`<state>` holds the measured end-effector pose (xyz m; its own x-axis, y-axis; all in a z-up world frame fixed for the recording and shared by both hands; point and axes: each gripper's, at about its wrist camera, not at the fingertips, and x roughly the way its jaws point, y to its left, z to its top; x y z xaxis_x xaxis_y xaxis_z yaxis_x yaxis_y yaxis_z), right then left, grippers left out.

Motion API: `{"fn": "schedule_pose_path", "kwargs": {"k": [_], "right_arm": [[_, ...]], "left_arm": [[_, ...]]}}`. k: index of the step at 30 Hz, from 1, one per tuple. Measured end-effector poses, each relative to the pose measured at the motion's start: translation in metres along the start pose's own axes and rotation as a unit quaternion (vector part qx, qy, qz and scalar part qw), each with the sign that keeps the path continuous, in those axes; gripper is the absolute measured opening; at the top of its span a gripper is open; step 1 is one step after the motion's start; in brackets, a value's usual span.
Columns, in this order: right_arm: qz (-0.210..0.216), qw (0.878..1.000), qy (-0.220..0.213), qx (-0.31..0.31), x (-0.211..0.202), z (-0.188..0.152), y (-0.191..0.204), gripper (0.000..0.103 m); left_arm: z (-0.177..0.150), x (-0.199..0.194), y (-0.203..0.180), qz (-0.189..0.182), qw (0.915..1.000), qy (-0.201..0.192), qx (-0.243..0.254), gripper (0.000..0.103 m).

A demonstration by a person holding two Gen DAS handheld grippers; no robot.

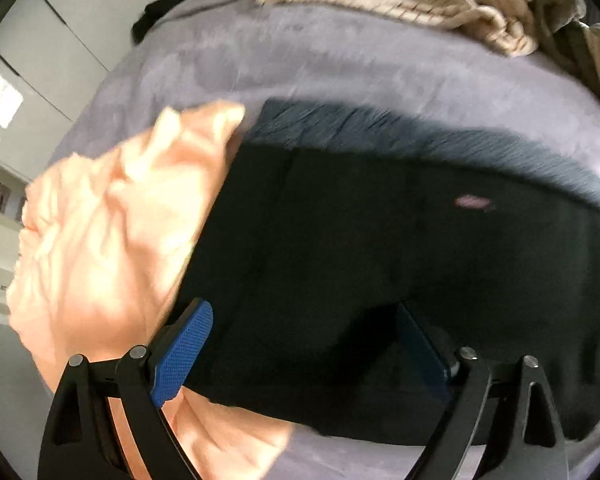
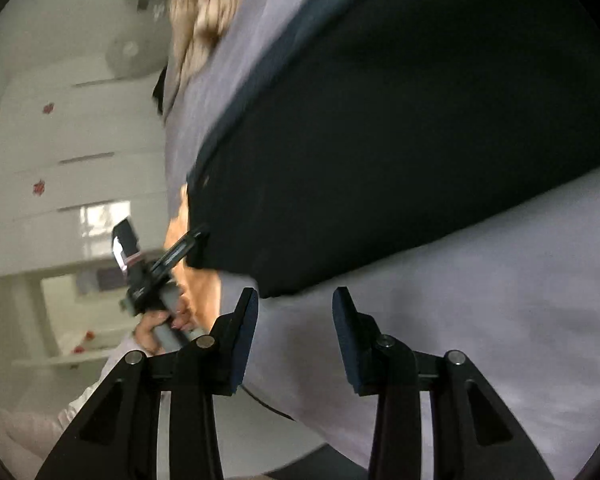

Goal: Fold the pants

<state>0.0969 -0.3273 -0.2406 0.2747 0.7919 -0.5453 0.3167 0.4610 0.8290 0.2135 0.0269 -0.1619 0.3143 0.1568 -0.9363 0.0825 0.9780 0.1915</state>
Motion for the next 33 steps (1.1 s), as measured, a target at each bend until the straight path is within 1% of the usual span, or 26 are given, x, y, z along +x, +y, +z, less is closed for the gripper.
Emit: {"fn": "schedule_pose_path", "kwargs": {"k": [1, 2, 4, 8, 10, 11, 12, 13, 15, 16, 17, 19, 21, 22, 23, 25, 26, 27, 28, 29, 30, 31, 32, 33], "right_arm": [[0.008, 1.000, 0.001, 0.009, 0.012, 0.000, 0.000, 0.042], [0.014, 1.000, -0.001, 0.026, 0.026, 0.001, -0.002, 0.043], [0.009, 0.999, -0.003, 0.042, 0.040, 0.001, -0.005, 0.043], [0.002, 0.999, -0.003, 0.045, 0.044, -0.004, -0.003, 0.043], [0.010, 0.998, -0.021, 0.053, 0.044, 0.000, -0.002, 0.044], [0.018, 0.997, -0.027, 0.063, 0.040, 0.013, -0.002, 0.040], [0.024, 0.997, -0.033, 0.072, 0.039, 0.016, 0.002, 0.013], [0.025, 0.996, -0.039, 0.077, 0.040, 0.021, 0.005, 0.009], [0.023, 0.996, -0.049, 0.065, 0.039, 0.023, 0.018, 0.009], [0.010, 0.998, -0.049, 0.048, 0.038, 0.020, 0.023, 0.009], [-0.013, 0.998, -0.042, 0.034, 0.041, 0.016, 0.022, 0.009], [-0.051, 0.998, -0.029, 0.033, 0.051, 0.011, 0.009, 0.009], [-0.051, 0.998, -0.027, 0.036, 0.049, 0.009, 0.005, 0.010], [-0.061, 0.997, -0.021, 0.033, 0.045, 0.009, 0.007, 0.013], [-0.082, 0.996, -0.011, 0.022, 0.042, 0.009, 0.013, 0.018], [-0.119, 0.993, 0.008, -0.010, 0.031, 0.008, 0.026, 0.020], [-0.129, 0.991, 0.005, -0.033, 0.023, 0.008, 0.036, 0.020], [-0.141, 0.988, -0.007, -0.064, 0.014, 0.010, 0.049, 0.020], [-0.160, 0.982, -0.024, -0.099, 0.006, 0.013, 0.064, 0.020], [-0.177, 0.976, -0.037, -0.118, -0.001, 0.017, 0.069, 0.020], [-0.193, 0.971, -0.049, -0.132, -0.003, 0.023, 0.074, 0.022], [-0.209, 0.966, -0.058, -0.138, -0.001, 0.030, 0.076, 0.026], [-0.232, 0.961, -0.061, -0.134, 0.004, 0.039, 0.071, 0.035], [-0.250, 0.958, -0.053, -0.128, 0.006, 0.043, 0.061, 0.036]], "left_arm": [[0.000, 0.003, 0.004, -0.004, 1.0000, -0.003, 0.002, 0.102], [0.000, 0.005, 0.006, -0.012, 0.9999, -0.004, 0.004, 0.102], [0.002, 0.007, 0.007, -0.020, 0.9997, -0.003, 0.009, 0.103], [0.004, 0.013, 0.011, -0.034, 0.9992, -0.008, 0.019, 0.103], [0.005, 0.014, 0.011, -0.036, 0.9991, -0.008, 0.019, 0.103], [0.005, 0.014, 0.011, -0.035, 0.9991, -0.008, 0.020, 0.103], [0.006, 0.013, 0.011, -0.036, 0.9991, -0.008, 0.021, 0.103], [0.006, 0.013, 0.011, -0.037, 0.9991, -0.009, 0.021, 0.103], [0.005, 0.013, 0.011, -0.038, 0.9989, -0.011, 0.024, 0.103], [0.005, 0.014, 0.011, -0.040, 0.9988, -0.013, 0.025, 0.103], [0.004, 0.015, 0.011, -0.040, 0.9987, -0.015, 0.026, 0.103], [0.004, 0.016, 0.009, -0.036, 0.9988, -0.015, 0.031, 0.103], [0.005, 0.014, 0.009, -0.032, 0.9989, -0.013, 0.031, 0.103], [0.007, 0.012, 0.009, -0.030, 0.9991, -0.009, 0.028, 0.103], [0.008, 0.009, 0.010, -0.029, 0.9993, -0.003, 0.023, 0.103], [0.011, -0.002, 0.009, -0.034, 0.9993, -0.004, 0.017, 0.103], [0.011, -0.012, 0.006, -0.046, 0.9987, -0.014, 0.015, 0.103], [0.011, -0.019, 0.002, -0.055, 0.9981, -0.024, 0.016, 0.103], [0.012, -0.025, -0.003, -0.063, 0.9972, -0.033, 0.020, 0.103], [0.012, -0.027, -0.010, -0.066, 0.9967, -0.039, 0.027, 0.103], [0.012, -0.025, -0.016, -0.064, 0.9966, -0.039, 0.033, 0.103], [0.013, -0.017, -0.022, -0.057, 0.9972, -0.030, 0.037, 0.103], [0.013, -0.006, -0.025, -0.046, 0.9981, -0.014, 0.039, 0.103], [0.012, 0.003, -0.024, -0.043, 0.9983, -0.005, 0.039, 0.103]]}}
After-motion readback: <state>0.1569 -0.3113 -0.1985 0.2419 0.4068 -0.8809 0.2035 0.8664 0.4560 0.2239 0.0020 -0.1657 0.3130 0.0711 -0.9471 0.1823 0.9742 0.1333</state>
